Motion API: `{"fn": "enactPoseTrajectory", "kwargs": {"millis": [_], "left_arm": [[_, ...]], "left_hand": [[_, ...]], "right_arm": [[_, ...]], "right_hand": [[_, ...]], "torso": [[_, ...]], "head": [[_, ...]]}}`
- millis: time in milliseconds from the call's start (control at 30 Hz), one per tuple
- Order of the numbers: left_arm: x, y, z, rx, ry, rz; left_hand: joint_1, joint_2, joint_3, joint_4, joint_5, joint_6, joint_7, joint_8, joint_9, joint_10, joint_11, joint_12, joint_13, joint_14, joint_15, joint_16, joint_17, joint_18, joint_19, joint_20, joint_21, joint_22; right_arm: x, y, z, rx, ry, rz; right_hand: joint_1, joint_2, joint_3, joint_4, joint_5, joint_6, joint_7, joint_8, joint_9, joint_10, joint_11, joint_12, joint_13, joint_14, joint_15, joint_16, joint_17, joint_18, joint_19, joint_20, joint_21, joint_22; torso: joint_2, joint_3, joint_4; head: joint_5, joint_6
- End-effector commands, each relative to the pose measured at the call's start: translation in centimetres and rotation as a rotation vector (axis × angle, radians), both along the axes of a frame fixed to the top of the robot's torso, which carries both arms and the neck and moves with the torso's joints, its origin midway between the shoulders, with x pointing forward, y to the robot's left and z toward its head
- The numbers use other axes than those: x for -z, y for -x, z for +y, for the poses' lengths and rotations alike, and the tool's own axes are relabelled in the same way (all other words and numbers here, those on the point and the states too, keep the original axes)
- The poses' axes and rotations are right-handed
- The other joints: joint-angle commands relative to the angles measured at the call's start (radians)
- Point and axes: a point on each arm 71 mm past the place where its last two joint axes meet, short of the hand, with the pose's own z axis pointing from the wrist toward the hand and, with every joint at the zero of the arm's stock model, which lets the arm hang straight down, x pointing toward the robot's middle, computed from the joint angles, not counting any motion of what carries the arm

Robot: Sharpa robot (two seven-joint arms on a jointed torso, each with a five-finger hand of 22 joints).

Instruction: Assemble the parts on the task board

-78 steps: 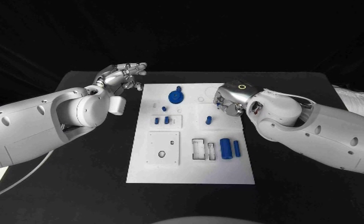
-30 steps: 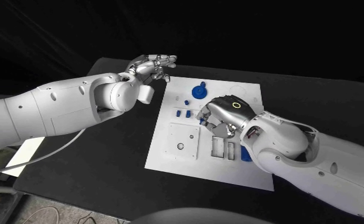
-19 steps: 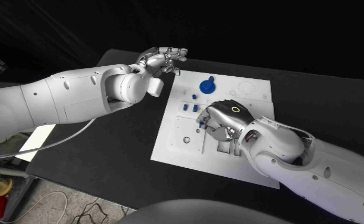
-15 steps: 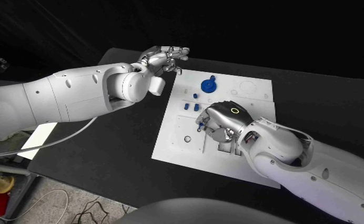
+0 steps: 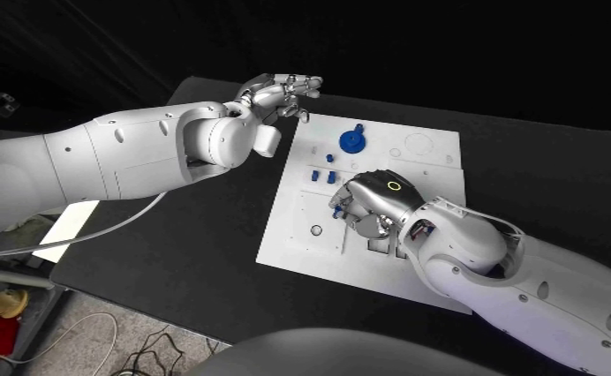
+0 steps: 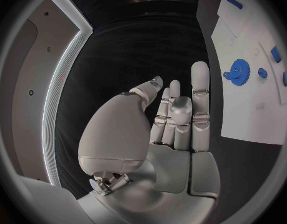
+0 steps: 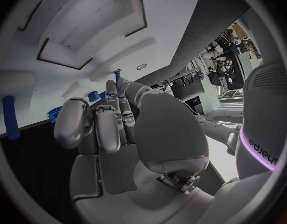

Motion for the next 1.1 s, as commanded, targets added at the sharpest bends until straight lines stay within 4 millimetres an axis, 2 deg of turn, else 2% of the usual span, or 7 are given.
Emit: {"fn": "enactPoseTrajectory", "kwargs": {"millis": [33,333,800,933,1100], "left_arm": [[-0.10,0.03,-0.25,0.014,0.002,-0.008],[-0.11,0.06,-0.24,0.014,0.002,-0.007],[-0.14,0.12,-0.14,0.013,0.001,-0.007],[-0.14,0.14,-0.10,0.013,0.001,-0.007],[-0.14,0.15,-0.08,0.013,0.001,-0.006]], "left_hand": [[0.006,0.001,0.001,-0.005,0.002,-0.007,0.000,0.006,-0.001,-0.009,0.000,0.003,0.002,-0.004,0.000,-0.002,-0.001,0.020,-0.002,0.007,-0.006,-0.001],[0.006,0.001,0.001,-0.005,0.002,-0.007,0.000,0.006,-0.001,-0.009,0.000,0.003,0.002,-0.004,0.000,-0.002,-0.001,0.020,-0.002,0.007,-0.006,-0.001],[0.006,0.001,0.001,-0.005,0.002,-0.007,0.000,0.006,-0.001,-0.009,0.000,0.003,0.002,-0.004,0.000,-0.002,-0.001,0.020,-0.002,0.007,-0.006,-0.001],[0.006,0.001,0.001,-0.005,0.002,-0.007,0.000,0.006,-0.001,-0.009,0.000,0.003,0.002,-0.004,0.000,-0.002,-0.001,0.020,-0.002,0.007,-0.006,-0.001],[0.006,0.001,0.001,-0.005,0.002,-0.007,0.000,0.006,-0.001,-0.009,0.000,0.003,0.002,-0.004,0.000,-0.002,-0.001,0.020,-0.002,0.007,-0.006,-0.001]], "right_arm": [[0.16,0.07,0.07,-0.011,0.013,0.005],[0.41,-0.06,0.12,-0.006,0.029,0.014],[1.07,-0.25,0.32,-0.001,0.081,0.023],[1.11,-0.24,0.34,-0.002,0.084,0.023],[1.12,-0.28,0.30,-0.002,0.080,0.022]], "right_hand": [[-0.005,0.002,0.002,-0.004,0.002,0.006,0.002,0.004,0.001,-0.002,-0.005,0.002,0.000,0.054,-0.002,0.005,0.000,0.004,0.005,0.002,0.004,-0.002],[-0.005,0.002,0.002,-0.004,0.002,0.006,0.002,0.004,0.001,-0.002,-0.004,0.002,0.000,0.054,-0.002,0.006,0.000,0.003,0.005,0.002,0.004,-0.001],[-0.006,0.001,0.001,-0.006,0.002,0.005,0.003,0.004,0.001,-0.003,-0.004,0.002,0.000,0.053,-0.002,0.005,-0.001,0.004,0.004,0.002,0.002,-0.005],[-0.016,-0.008,-0.008,-0.007,0.002,0.003,0.004,0.003,0.002,-0.007,-0.002,0.000,-0.002,0.053,0.000,0.004,-0.003,0.004,0.003,0.003,0.001,-0.007],[-0.048,-0.030,-0.036,0.002,0.006,-0.007,0.005,-0.001,0.001,-0.023,0.002,-0.001,-0.006,0.051,0.004,0.001,-0.008,0.005,0.000,0.006,-0.003,-0.012]], "torso": [[-0.001,0.0000,-0.0001],[0.000,-0.0017,0.0009],[0.000,-0.0012,0.0002],[0.000,-0.0007,-0.0003],[-0.001,-0.0009,-0.0010]], "head": [[0.000,-0.002],[0.000,-0.003],[0.002,-0.007],[0.002,-0.009],[0.002,-0.010]]}}
